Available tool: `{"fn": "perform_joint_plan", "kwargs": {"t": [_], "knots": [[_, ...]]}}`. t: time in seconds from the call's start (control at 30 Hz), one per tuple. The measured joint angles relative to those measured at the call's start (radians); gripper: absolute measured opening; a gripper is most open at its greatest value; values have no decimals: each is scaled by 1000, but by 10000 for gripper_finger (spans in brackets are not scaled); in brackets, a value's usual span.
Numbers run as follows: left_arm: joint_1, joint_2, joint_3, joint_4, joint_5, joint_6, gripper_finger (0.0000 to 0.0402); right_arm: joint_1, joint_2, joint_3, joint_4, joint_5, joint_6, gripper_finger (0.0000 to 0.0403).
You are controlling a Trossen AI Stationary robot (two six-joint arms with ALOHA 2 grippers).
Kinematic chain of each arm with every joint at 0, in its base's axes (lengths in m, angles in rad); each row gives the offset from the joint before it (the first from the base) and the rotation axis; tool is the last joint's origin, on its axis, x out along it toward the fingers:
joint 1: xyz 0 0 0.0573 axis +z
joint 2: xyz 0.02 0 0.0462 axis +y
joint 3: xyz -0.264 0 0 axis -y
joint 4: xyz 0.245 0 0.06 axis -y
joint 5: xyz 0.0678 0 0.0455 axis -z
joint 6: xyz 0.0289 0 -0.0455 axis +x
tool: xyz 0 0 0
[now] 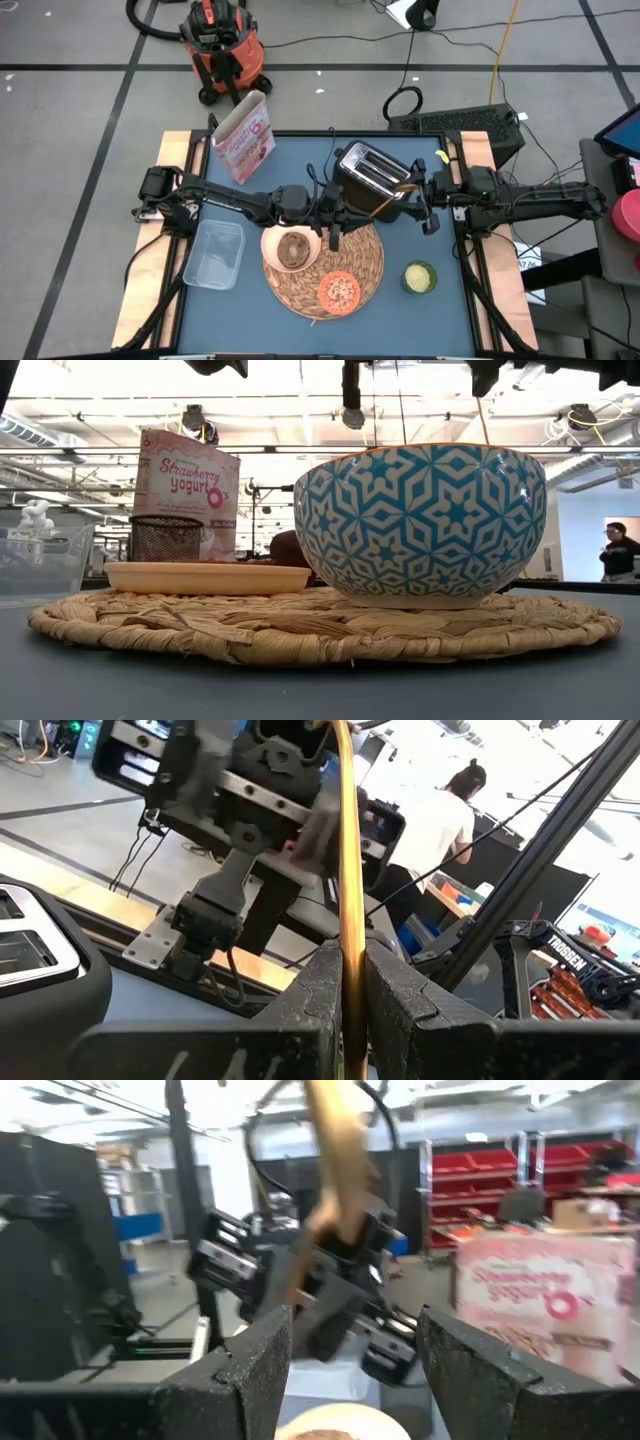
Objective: Arrange a breakfast setting
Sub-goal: Put the gold spoon on the placemat beside the orange bowl
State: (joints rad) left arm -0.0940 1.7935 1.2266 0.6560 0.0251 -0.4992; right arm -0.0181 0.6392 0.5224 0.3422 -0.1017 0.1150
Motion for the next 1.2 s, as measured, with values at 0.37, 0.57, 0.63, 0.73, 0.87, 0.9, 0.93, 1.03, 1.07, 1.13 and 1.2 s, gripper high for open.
{"fn": "perform_joint_plan", "kwargs": {"t": [0.37, 0.57, 0.63, 0.73, 0.87, 0.9, 0.93, 1.03, 1.07, 1.13, 1.2], "knots": [[0, 0, 0, -2, 0, -1, 28, 0, 3, 0, 157, -85, 2, 206], [0, 0, 0, -2, 0, -1, 28, 0, 24, 0, 229, -85, 1, 205], [0, 0, 0, -2, 0, -1, 28, 0, 33, 0, 238, -84, 1, 204], [0, 0, 0, -2, 0, -2, 28, 0, 55, 0, 252, -83, 1, 192], [0, 0, 0, -2, 0, -2, 28, 0, 83, 0, 294, -83, 1, 160], [0, 0, 0, -2, 0, -2, 28, 0, 88, 0, 307, -83, 1, 150], [0, 0, 0, -3, 1, -2, 28, 0, 91, 0, 316, -83, 1, 140], [0, 0, 0, -10, 1, -2, 28, 0, 93, 0, 330, -82, 1, 110], [0, 0, 0, -10, 1, -1, 28, 0, 92, 0, 334, -82, 1, 100], [0, 0, 0, -11, 2, -1, 28, 0, 91, 0, 336, -81, 1, 81], [0, 0, 0, -11, 5, 0, 28, 0, 90, 0, 336, -81, 1, 61]]}}
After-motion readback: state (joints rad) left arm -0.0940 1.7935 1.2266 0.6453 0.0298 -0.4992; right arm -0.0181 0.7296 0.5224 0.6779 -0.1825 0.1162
